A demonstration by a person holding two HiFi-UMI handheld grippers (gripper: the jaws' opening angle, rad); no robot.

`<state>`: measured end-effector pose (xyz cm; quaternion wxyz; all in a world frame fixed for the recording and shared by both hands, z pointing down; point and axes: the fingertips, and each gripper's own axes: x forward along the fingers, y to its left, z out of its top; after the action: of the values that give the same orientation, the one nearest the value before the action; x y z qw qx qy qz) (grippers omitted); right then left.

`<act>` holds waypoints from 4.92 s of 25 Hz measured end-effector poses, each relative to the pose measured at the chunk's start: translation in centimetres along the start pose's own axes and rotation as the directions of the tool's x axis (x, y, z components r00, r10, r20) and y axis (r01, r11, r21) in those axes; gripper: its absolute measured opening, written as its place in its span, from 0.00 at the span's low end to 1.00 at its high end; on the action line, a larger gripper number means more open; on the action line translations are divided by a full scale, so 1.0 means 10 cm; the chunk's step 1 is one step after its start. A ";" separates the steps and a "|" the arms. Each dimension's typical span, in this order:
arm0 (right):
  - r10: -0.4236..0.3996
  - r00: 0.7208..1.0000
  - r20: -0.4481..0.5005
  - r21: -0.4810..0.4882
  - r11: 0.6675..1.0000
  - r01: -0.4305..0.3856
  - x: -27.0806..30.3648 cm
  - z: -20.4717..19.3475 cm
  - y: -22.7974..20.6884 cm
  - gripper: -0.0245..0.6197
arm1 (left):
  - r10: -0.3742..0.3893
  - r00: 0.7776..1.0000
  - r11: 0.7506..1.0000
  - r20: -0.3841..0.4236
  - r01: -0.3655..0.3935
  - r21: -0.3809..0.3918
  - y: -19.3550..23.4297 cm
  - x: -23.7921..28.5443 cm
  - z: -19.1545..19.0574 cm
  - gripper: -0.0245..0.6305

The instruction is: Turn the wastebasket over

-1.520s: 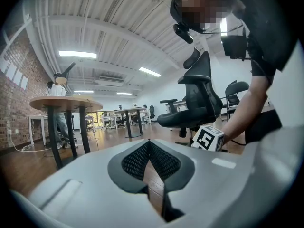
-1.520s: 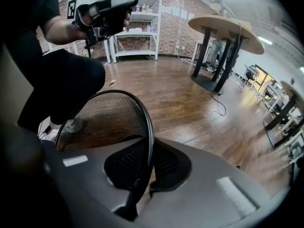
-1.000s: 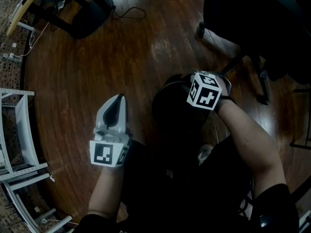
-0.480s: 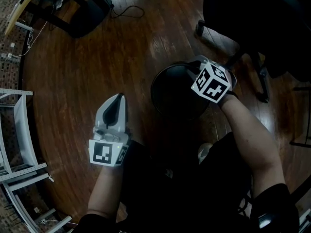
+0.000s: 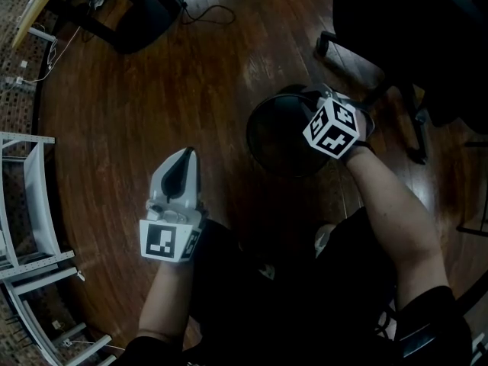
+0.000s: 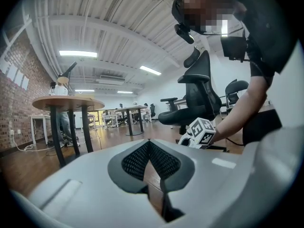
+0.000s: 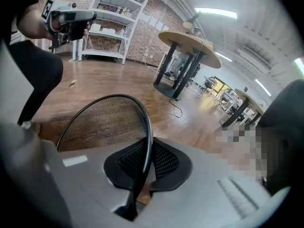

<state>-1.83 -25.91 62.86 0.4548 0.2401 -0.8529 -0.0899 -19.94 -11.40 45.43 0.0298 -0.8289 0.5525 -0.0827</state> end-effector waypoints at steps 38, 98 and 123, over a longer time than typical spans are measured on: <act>0.153 0.984 0.085 -0.368 0.923 -0.112 -0.51 0.00 2.26 0.18 | -0.123 0.981 0.968 0.151 0.152 -0.200 -0.40 0.33 -0.02 0.04; 0.270 0.963 -0.003 -0.712 0.676 -0.191 -0.37 -0.35 3.26 0.46 | -0.081 0.994 0.986 0.077 0.092 -0.141 -0.33 0.22 -0.19 0.04; 0.151 0.984 0.095 -0.592 0.803 -0.066 -0.39 0.11 2.61 0.15 | -0.049 0.986 0.987 0.162 0.073 -0.142 -0.26 0.08 0.00 0.04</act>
<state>-9.41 -1.35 69.10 0.4513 0.0320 -0.8251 -0.3385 -17.22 -11.15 45.85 0.0095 -0.8493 0.5273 0.0233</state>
